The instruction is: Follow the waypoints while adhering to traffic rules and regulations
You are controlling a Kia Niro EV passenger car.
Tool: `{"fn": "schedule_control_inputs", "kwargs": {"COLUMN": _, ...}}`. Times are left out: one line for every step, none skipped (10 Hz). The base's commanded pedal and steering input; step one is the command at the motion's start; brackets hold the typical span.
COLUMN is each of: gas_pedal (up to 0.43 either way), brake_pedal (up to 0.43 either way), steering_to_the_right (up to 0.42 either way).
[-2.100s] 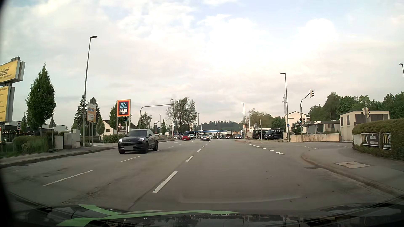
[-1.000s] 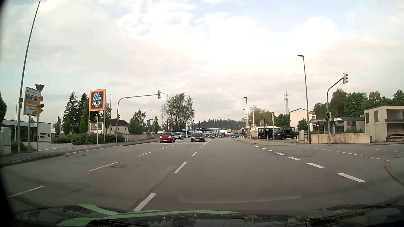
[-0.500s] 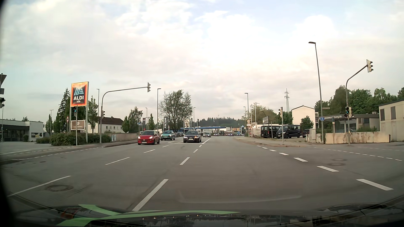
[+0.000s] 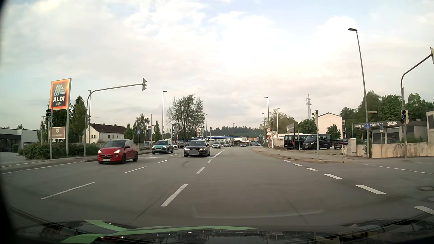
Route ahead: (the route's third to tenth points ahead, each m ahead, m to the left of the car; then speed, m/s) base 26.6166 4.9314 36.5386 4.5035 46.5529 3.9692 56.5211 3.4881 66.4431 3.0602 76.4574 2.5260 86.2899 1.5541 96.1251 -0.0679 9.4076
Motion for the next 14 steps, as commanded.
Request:
{"fn": "schedule_control_inputs", "kwargs": {"gas_pedal": 0.197, "brake_pedal": 0.0, "steering_to_the_right": 0.001}}
{"fn": "schedule_control_inputs", "kwargs": {"gas_pedal": 0.209, "brake_pedal": 0.0, "steering_to_the_right": 0.001}}
{"fn": "schedule_control_inputs", "kwargs": {"gas_pedal": 0.209, "brake_pedal": 0.0, "steering_to_the_right": 0.0}}
{"fn": "schedule_control_inputs", "kwargs": {"gas_pedal": 0.209, "brake_pedal": 0.0, "steering_to_the_right": -0.003}}
{"fn": "schedule_control_inputs", "kwargs": {"gas_pedal": 0.209, "brake_pedal": 0.0, "steering_to_the_right": -0.004}}
{"fn": "schedule_control_inputs", "kwargs": {"gas_pedal": 0.209, "brake_pedal": 0.0, "steering_to_the_right": -0.003}}
{"fn": "schedule_control_inputs", "kwargs": {"gas_pedal": 0.209, "brake_pedal": 0.0, "steering_to_the_right": -0.003}}
{"fn": "schedule_control_inputs", "kwargs": {"gas_pedal": 0.209, "brake_pedal": 0.0, "steering_to_the_right": -0.003}}
{"fn": "schedule_control_inputs", "kwargs": {"gas_pedal": 0.209, "brake_pedal": 0.0, "steering_to_the_right": -0.003}}
{"fn": "schedule_control_inputs", "kwargs": {"gas_pedal": 0.209, "brake_pedal": 0.0, "steering_to_the_right": -0.003}}
{"fn": "schedule_control_inputs", "kwargs": {"gas_pedal": 0.209, "brake_pedal": 0.0, "steering_to_the_right": -0.003}}
{"fn": "schedule_control_inputs", "kwargs": {"gas_pedal": 0.209, "brake_pedal": 0.0, "steering_to_the_right": -0.003}}
{"fn": "schedule_control_inputs", "kwargs": {"gas_pedal": 0.209, "brake_pedal": 0.0, "steering_to_the_right": -0.003}}
{"fn": "schedule_control_inputs", "kwargs": {"gas_pedal": 0.209, "brake_pedal": 0.0, "steering_to_the_right": -0.003}}
